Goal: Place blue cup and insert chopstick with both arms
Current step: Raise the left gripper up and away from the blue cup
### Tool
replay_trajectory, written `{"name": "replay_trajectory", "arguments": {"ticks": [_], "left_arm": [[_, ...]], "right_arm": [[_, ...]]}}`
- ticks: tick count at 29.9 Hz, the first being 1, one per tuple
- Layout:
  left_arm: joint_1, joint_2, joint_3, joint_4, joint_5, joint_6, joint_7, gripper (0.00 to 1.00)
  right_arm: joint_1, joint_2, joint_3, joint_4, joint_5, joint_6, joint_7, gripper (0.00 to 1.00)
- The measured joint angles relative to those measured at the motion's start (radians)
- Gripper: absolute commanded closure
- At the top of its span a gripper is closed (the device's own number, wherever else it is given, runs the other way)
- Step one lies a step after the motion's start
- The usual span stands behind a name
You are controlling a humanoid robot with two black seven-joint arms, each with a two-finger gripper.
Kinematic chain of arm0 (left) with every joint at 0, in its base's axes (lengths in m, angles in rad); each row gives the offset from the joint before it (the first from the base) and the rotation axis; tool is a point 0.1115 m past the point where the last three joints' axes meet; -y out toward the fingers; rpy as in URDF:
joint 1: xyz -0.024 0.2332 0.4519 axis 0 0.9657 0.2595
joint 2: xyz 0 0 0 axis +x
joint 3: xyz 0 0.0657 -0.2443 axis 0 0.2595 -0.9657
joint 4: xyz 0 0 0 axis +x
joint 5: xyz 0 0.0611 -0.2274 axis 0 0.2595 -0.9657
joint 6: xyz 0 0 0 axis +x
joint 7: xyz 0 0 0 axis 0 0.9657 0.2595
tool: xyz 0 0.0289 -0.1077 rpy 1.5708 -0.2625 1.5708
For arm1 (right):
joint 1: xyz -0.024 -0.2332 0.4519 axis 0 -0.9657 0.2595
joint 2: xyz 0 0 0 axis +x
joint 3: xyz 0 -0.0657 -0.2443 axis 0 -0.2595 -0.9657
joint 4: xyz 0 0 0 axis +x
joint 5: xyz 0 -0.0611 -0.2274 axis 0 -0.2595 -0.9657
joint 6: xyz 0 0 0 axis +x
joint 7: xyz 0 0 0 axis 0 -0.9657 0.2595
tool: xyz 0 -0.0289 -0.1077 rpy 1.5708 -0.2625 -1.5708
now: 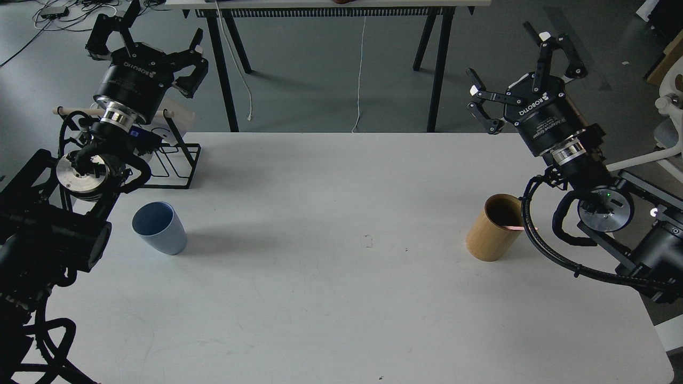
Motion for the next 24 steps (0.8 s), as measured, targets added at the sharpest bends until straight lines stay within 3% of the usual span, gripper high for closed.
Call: {"name": "replay_trajectory", "arguments": {"ticks": [11,15,19,24], "left_arm": [[-0.192,0.351,0.290,-0.257,0.074,0.000,-0.024,0.00],[-0.236,0.451,0.310,-0.358,0.092,0.000,-0.081,0.00],[-0.242,0.537,0.313,-0.456,0.100,0.000,-0.099,0.00],[-0.240,0.583,0.348,-0.440,0.277,0.000,-0.121,0.00]], "right_arm": [[-0.003,-0.005,0.029,-0.003,0.000,0.000,0.000,0.01],[-0.003,-0.002,0.031,-0.004,0.000,0.000,0.000,0.01],[-0.003,-0.002,0.031,-0.005,0.000,0.000,0.000,0.01],[-0.003,-0.006,0.029,-0.006,-0.001,0.000,0.000,0.01]]}}
